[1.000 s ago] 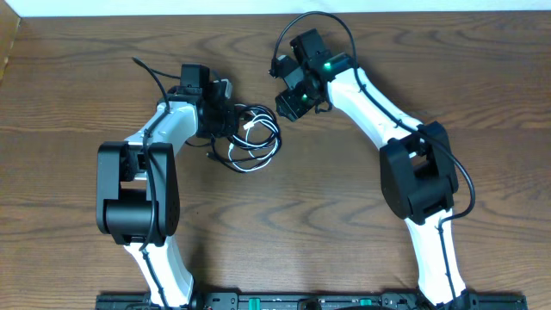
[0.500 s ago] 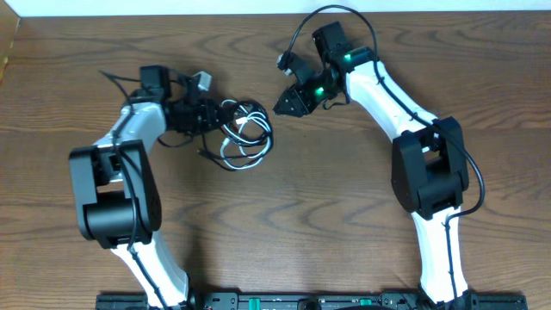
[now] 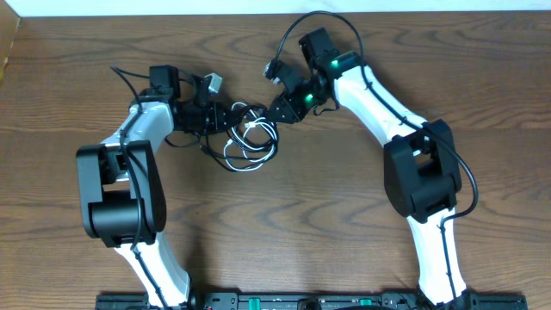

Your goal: Untangle cables

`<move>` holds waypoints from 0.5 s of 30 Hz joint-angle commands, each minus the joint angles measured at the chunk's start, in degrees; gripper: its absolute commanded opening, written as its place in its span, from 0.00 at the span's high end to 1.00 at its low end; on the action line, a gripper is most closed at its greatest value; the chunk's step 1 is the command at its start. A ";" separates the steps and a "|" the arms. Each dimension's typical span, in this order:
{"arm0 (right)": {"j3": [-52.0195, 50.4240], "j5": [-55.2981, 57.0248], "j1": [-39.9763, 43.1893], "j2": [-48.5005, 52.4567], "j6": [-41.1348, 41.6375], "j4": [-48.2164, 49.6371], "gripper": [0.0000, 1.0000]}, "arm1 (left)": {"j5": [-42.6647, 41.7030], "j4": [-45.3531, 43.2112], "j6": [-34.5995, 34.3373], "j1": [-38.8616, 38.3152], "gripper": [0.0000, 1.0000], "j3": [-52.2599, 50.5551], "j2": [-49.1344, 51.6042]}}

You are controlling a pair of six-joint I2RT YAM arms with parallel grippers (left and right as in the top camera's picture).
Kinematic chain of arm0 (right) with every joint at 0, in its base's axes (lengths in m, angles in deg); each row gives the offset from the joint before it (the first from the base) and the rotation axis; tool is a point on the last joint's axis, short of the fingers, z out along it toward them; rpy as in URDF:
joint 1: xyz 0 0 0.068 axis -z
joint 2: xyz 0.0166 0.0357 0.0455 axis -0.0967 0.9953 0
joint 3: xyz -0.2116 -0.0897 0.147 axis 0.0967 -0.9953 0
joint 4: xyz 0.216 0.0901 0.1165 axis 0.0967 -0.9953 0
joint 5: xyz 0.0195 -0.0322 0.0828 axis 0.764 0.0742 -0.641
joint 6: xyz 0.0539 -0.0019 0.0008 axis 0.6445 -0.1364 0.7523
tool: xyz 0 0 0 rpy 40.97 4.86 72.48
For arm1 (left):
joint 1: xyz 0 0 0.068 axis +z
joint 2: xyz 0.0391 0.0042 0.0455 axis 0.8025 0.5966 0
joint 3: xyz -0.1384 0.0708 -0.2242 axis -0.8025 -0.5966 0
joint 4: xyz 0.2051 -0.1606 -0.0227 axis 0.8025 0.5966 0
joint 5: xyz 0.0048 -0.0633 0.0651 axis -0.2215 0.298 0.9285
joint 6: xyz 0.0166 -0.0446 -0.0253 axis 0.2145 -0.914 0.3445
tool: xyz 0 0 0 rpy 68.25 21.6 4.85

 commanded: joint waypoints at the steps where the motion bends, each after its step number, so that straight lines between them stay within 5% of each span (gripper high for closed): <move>1: -0.55 8.13 -2.32 0.28 -0.81 -0.55 0.66 | 5.38 0.00 0.44 -2.10 0.93 0.94 0.31; 11: -0.55 27.98 -8.07 1.16 1.68 -0.87 0.70 | 8.83 -0.39 -3.37 -2.67 0.93 0.94 0.31; 15: -0.55 32.30 -9.64 1.25 0.96 -0.63 0.60 | 9.35 -0.42 -3.78 -2.67 0.92 0.94 0.31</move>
